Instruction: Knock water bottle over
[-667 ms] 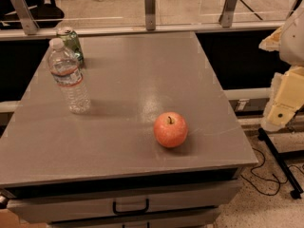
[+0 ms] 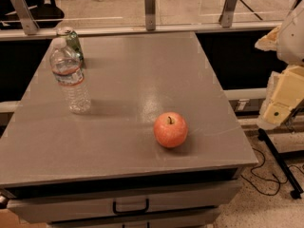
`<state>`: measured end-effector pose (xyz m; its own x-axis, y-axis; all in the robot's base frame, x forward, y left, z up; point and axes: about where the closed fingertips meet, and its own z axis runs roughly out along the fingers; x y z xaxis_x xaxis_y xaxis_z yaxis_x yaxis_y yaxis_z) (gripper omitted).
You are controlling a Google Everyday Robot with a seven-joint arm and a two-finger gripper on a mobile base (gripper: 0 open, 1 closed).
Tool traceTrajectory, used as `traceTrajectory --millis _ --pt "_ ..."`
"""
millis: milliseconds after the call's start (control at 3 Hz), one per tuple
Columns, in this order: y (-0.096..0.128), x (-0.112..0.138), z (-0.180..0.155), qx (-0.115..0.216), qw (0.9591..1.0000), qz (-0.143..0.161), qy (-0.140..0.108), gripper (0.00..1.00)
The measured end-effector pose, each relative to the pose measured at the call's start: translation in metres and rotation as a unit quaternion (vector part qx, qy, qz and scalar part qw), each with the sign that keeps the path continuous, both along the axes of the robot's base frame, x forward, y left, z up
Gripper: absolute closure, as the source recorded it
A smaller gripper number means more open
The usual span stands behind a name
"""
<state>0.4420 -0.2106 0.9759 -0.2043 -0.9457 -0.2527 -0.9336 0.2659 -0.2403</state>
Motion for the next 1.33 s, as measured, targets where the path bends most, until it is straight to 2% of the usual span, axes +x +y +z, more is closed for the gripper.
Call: traceTrajectory --millis 333,667,1000,1333 --pt "0.038 0.025 -0.01 0.075 0.9968 0.028 -0.001 0.0" --pt "0.148 0.069 -0.002 0.198 0.9742 0.104 -0.026 0.0" --pt "0.223 0.092 0.014 0.265 0.9519 0.144 -0.054 0.0" --pt "0.223 0.092 0.014 0.265 0.952 0.144 -0.054 0.0"
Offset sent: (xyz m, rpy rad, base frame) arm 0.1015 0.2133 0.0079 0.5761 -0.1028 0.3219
